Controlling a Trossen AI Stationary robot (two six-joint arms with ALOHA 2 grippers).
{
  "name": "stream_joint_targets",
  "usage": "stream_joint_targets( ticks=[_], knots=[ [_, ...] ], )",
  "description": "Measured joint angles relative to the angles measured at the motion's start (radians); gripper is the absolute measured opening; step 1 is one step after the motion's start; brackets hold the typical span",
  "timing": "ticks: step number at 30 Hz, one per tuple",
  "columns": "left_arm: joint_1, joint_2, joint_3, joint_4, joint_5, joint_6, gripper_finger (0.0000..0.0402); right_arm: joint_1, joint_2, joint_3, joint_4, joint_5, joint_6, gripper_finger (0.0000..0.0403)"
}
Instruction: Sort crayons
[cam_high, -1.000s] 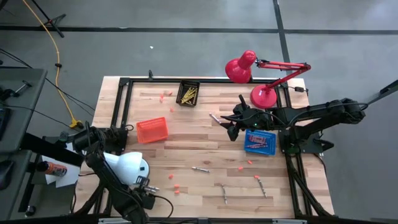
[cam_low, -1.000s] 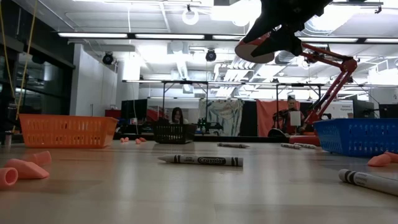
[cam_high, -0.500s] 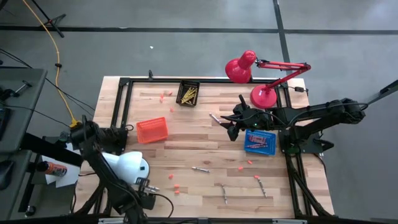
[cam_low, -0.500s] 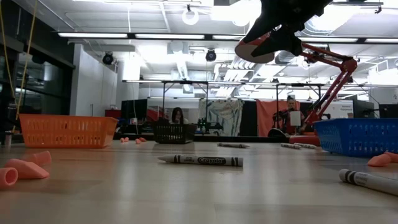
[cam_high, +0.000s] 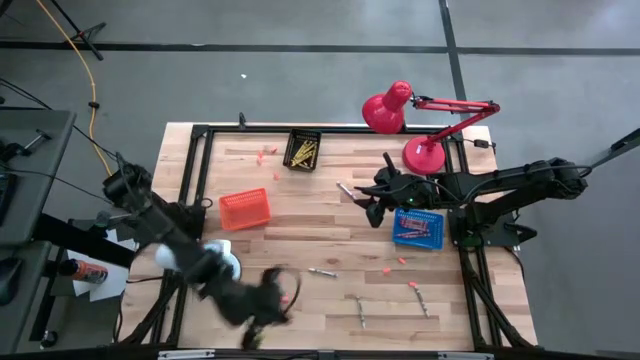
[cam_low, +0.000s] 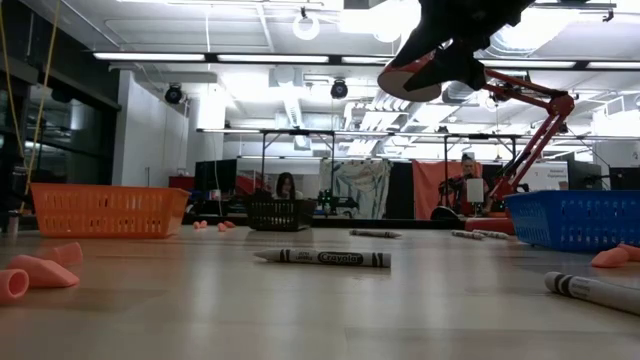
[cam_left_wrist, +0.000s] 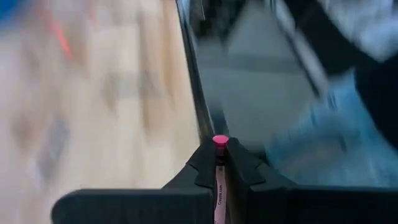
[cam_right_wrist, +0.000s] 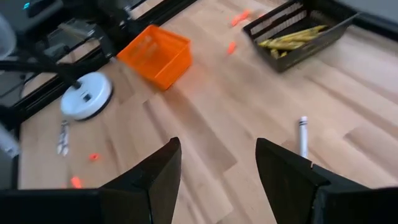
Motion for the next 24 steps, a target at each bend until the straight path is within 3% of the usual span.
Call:
stream_joint_targets(
  ticks=[6, 13, 16, 20, 24],
  knots=[
    [0.257, -0.001, 0.0, 0.328, -0.022, 0.272, 0.0, 0.0, -0.023, 0.0, 0.0, -0.153, -0.088, 0.0199],
    [0.467, -0.03, -0.009, 0.42, -0.069, 0.393, 0.0, 0.004, -0.166, 0.0, 0.0, -0.198, -0.207, 0.0199],
    [0.522, -0.075, -0.068, 0.448, -0.079, 0.411, 0.0, 0.003, -0.231, 0.0, 0.01, -0.198, -0.243, 0.0199],
    [0.588, -0.181, -0.203, 0.631, -0.068, 0.436, 0.0, 0.003, -0.273, 0.0, 0.073, -0.19, -0.266, 0.0199],
    [0.673, -0.273, -0.369, 0.806, 0.026, 0.414, 0.0, 0.003, -0.248, 0.0, 0.232, -0.189, -0.274, 0.0199]
  ],
)
